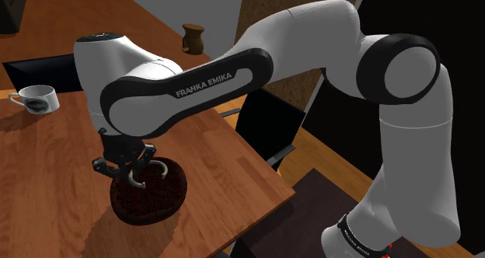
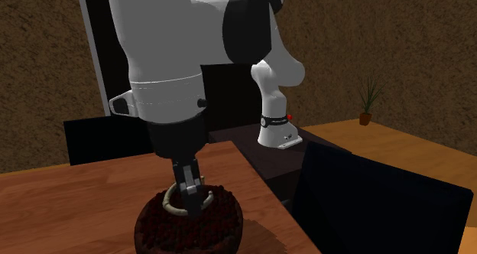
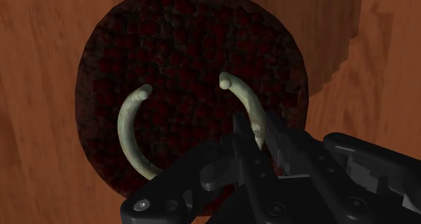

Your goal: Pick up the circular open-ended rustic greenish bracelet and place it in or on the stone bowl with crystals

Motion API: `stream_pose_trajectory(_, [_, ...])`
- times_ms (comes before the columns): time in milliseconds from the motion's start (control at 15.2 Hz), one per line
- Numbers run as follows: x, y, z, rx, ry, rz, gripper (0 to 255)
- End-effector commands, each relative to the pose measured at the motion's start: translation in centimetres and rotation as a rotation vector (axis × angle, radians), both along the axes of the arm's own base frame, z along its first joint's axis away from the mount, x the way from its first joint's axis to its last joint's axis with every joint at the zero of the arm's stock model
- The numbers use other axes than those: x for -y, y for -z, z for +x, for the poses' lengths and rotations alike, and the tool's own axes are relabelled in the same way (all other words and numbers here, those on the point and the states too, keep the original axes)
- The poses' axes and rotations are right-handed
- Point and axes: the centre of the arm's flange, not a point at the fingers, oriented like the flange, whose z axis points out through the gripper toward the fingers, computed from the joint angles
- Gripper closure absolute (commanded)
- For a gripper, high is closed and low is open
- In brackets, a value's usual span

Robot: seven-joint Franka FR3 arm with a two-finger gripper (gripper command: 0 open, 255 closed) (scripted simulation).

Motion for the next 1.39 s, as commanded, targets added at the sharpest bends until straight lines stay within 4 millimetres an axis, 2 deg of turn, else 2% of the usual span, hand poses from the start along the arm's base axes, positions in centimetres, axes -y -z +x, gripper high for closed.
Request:
stream_pose_trajectory(0, [0.0, 1.0, 0.0, 0.000, 0.000, 0.000, 255])
stream_pose_trajectory(198, [0.0, 2.8, 0.0, 0.000, 0.000, 0.000, 255])
stream_pose_trajectory(726, [0.0, 2.8, 0.0, 0.000, 0.000, 0.000, 255])
stream_pose_trajectory(792, [0.0, 2.7, 0.0, 0.000, 0.000, 0.000, 0])
stream_pose_trajectory(1122, [0.0, 2.8, 0.0, 0.000, 0.000, 0.000, 0])
stream_pose_trajectory(1320, [0.0, -1.2, 0.3, 0.000, 0.000, 0.000, 0])
